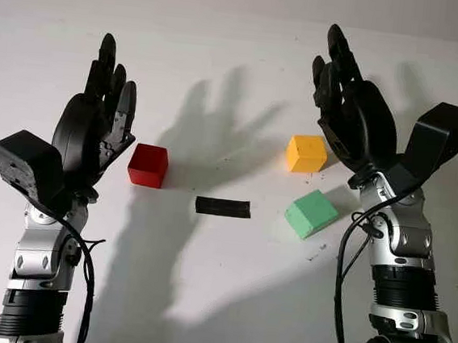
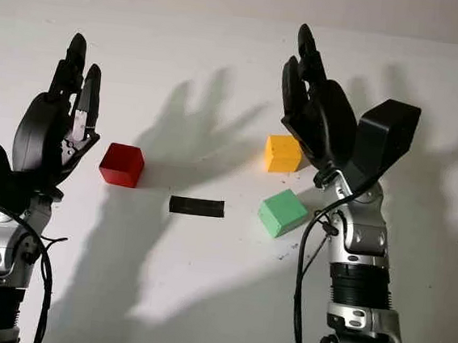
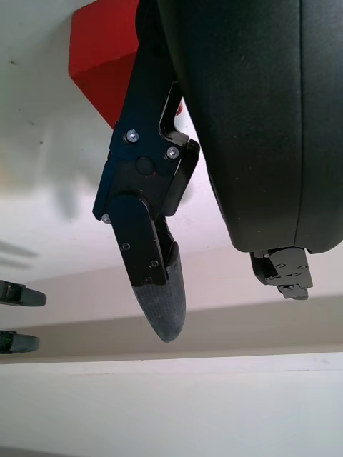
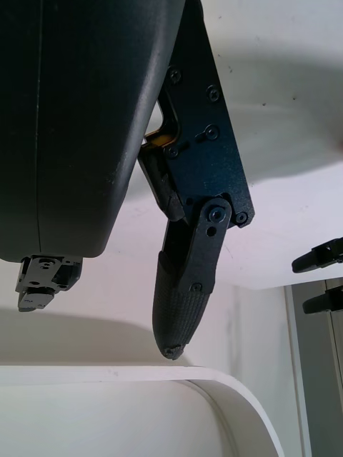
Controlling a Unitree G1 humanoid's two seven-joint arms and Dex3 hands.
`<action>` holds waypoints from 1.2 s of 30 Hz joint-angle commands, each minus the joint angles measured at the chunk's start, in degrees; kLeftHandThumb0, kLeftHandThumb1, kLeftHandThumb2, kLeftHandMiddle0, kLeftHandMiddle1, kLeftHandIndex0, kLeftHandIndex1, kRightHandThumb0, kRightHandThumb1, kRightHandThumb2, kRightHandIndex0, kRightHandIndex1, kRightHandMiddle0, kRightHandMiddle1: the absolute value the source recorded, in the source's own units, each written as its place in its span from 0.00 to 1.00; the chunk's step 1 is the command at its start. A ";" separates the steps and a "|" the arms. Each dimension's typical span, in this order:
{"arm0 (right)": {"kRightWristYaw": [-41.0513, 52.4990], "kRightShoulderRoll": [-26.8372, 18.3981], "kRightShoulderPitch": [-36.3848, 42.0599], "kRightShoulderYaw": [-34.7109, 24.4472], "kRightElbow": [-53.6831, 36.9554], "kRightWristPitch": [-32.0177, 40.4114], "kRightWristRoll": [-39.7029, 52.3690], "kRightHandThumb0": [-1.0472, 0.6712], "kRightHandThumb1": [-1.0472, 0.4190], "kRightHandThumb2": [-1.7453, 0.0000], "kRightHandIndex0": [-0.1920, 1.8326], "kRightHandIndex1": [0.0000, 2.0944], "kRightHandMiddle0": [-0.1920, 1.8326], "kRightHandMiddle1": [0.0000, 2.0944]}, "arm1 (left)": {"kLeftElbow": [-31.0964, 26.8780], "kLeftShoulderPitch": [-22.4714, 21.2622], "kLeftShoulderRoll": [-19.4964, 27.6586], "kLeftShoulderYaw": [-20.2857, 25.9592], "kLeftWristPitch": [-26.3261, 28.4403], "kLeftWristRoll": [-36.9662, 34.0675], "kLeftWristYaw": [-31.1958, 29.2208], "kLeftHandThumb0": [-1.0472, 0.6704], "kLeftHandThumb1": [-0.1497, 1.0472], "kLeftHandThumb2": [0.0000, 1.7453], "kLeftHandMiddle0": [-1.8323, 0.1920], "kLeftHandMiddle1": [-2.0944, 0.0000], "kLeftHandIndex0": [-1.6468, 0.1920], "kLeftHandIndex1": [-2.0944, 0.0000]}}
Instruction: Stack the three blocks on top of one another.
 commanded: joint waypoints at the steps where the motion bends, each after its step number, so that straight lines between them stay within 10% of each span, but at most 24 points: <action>1: -0.36 -0.54 0.68 -0.04 -1.24 0.68 -0.17 0.17 0.00 0.62 0.00 0.00 0.00 0.00 | 0.22 -0.19 0.18 -0.04 -0.71 -0.09 -0.32 0.25 1.00 0.37 1.00 0.99 1.00 1.00; 25: -1.16 0.53 1.37 0.09 -3.21 0.07 0.21 0.18 0.00 0.62 0.00 0.00 0.00 0.00 | -1.93 0.24 1.17 1.00 -0.94 1.78 2.02 0.24 1.00 0.31 0.96 0.97 0.97 0.97; 36: -0.63 -0.23 0.78 -0.51 -3.76 1.73 0.99 0.18 0.00 0.64 0.00 0.00 0.00 0.00 | -7.84 -0.74 17.67 1.90 0.92 14.36 -3.00 0.18 1.00 0.10 0.69 0.95 0.69 0.88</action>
